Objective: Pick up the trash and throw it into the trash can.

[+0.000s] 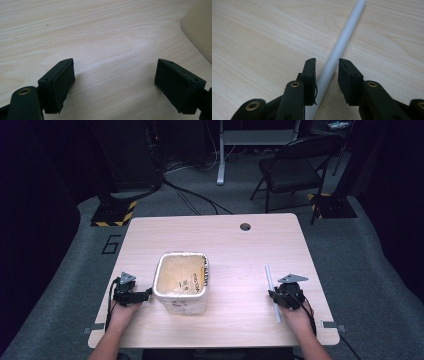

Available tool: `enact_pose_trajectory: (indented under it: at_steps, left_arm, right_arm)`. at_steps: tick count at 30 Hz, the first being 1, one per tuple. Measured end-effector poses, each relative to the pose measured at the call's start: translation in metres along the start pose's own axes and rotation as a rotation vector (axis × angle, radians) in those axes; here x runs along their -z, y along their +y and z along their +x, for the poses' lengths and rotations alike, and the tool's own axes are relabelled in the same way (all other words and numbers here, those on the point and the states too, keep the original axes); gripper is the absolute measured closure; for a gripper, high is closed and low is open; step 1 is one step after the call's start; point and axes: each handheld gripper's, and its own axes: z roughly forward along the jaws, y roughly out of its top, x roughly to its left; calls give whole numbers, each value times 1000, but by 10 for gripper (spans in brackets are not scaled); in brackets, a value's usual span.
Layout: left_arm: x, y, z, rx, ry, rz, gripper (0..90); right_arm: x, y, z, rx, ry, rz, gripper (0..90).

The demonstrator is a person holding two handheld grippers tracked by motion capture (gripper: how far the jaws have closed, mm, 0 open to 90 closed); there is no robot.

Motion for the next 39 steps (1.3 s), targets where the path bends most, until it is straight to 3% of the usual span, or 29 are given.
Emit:
enact_pose_trajectory:
  at_steps: [10, 18, 24, 39]
  left_arm:
    - [0, 0, 0, 0, 1, 0, 161]
    - [0, 0, 0, 0, 0, 0, 161]
    - [0, 0, 0, 0, 0, 0, 161]
    - [0, 0, 0, -1, 0, 1, 161]
  right_arm:
    - [-3, 2, 5, 5, -13, 4, 782]
    - [-3, 4, 6, 16, -16, 3, 787]
    - [8, 13, 8, 19, 4, -42, 787]
    - [27, 31, 23, 48, 28, -80, 787]
